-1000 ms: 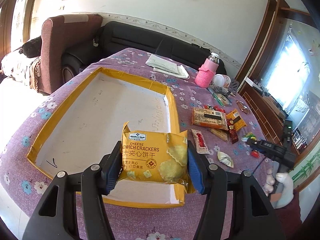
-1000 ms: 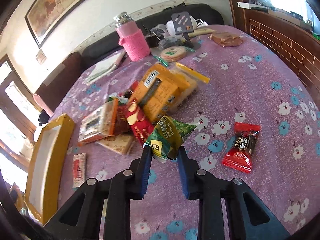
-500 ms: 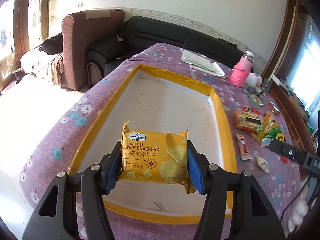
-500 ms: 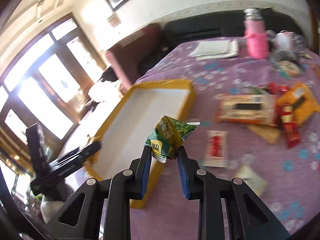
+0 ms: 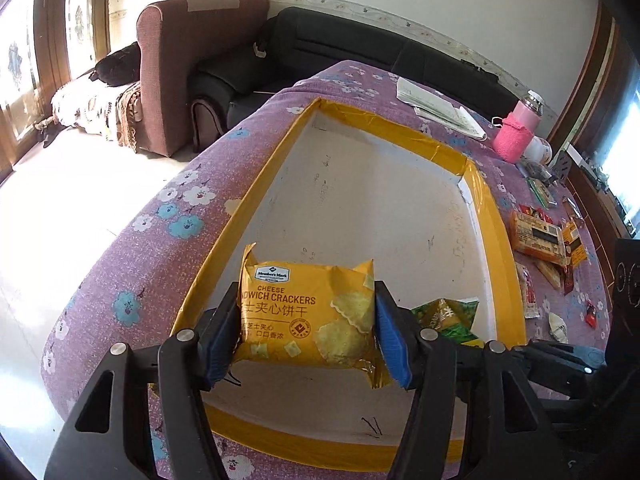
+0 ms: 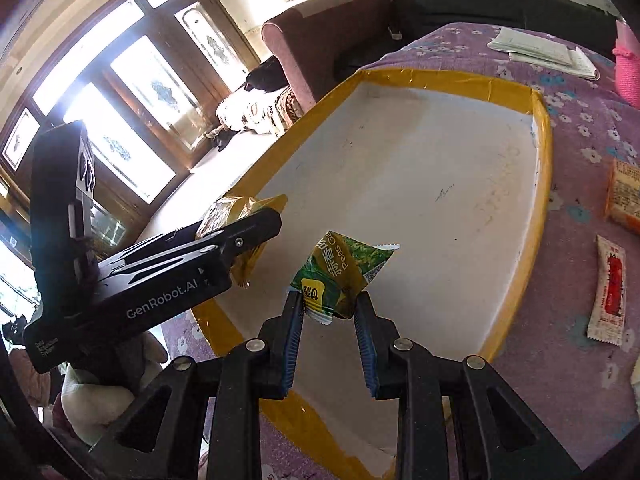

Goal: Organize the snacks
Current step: 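Open both tools to drop the packs into the yellow tray, then move both tools back to the snack pile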

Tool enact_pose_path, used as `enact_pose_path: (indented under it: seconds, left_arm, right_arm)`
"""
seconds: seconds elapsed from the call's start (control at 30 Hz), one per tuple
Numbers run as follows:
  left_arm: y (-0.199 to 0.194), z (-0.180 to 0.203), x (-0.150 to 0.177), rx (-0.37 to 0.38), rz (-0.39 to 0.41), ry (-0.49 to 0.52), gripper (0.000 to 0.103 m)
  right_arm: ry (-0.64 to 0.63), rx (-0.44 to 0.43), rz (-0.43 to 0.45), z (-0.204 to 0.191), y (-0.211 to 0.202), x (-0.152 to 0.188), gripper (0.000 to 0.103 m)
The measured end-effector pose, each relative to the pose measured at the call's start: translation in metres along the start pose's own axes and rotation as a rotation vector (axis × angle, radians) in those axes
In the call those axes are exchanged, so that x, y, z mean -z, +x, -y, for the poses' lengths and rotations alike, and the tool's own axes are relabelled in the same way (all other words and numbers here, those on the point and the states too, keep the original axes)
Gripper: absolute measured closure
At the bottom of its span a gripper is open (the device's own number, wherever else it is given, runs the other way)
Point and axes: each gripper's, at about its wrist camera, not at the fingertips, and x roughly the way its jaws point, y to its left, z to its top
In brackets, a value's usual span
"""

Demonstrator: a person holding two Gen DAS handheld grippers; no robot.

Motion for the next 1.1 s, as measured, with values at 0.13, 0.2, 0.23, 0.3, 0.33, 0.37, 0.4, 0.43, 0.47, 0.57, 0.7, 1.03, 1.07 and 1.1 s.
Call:
enact_pose_path:
  seconds: [0.13, 0.2, 0.23, 0.3, 0.33, 0.37, 0.4, 0.43, 0.47, 0.57, 0.7, 1.03, 1.07, 1.1]
  left_arm:
    - [-0.002, -0.003, -0.001, 0.025, -0.004, -0.032, 0.037]
    - [-0.004, -0.003, -0.002, 0.022, -0.004, -0.038, 0.037]
    - [-0.005, -0.004, -0.002, 0.021, -0.003, -0.039, 0.037]
    - [-0.008, -0.005, -0.002, 0.017, -0.003, -0.043, 0.037]
    - [-0.009, -0.006, -0.002, 0.010, -0.005, -0.045, 0.037]
    - [-0.010, -0.007, -0.003, 0.001, -0.005, -0.049, 0.037]
    - [-0.012, -0.007, -0.003, 0.000, -0.001, -0.054, 0.037]
    - [-0.014, -0.008, -0.003, 0.002, 0.003, -0.057, 0.037]
    - [-0.016, -0.008, -0.003, 0.004, 0.007, -0.061, 0.037]
    - [-0.029, -0.005, -0.003, 0.019, 0.034, -0.068, 0.037]
    - [-0.050, 0.005, -0.003, 0.042, 0.083, -0.060, 0.037]
    - [-0.087, 0.059, 0.002, 0.190, 0.132, 0.015, 0.031]
    - [-0.086, 0.068, 0.003, 0.203, 0.125, 0.032, 0.031]
    - [-0.084, 0.076, 0.004, 0.213, 0.118, 0.045, 0.031]
  right_arm:
    - [-0.019, 0.006, -0.006, -0.004, 0.003, 0.000, 0.074]
    - [-0.027, 0.005, -0.009, -0.007, 0.003, 0.000, 0.072]
    - [-0.030, 0.008, -0.010, -0.010, 0.004, -0.001, 0.072]
    - [-0.028, 0.008, -0.005, -0.011, 0.003, 0.000, 0.071]
    - [-0.027, 0.005, -0.005, -0.012, 0.003, -0.001, 0.070]
    - [-0.027, 0.003, -0.006, -0.013, 0.004, 0.000, 0.069]
    - [-0.024, 0.000, -0.006, -0.014, 0.003, 0.000, 0.069]
    - [-0.024, -0.002, -0.003, -0.014, 0.002, 0.001, 0.069]
    - [-0.023, -0.003, 0.000, -0.014, 0.002, 0.001, 0.068]
    - [-0.027, -0.009, 0.019, -0.015, -0.004, 0.000, 0.061]
    - [-0.040, -0.014, 0.051, -0.019, -0.020, 0.003, 0.059]
    - [0.068, 0.057, 0.253, 0.063, -0.128, 0.019, 0.045]
    - [0.083, 0.112, 0.261, 0.082, -0.138, 0.024, 0.045]
    - [0.098, 0.153, 0.263, 0.098, -0.144, 0.028, 0.043]
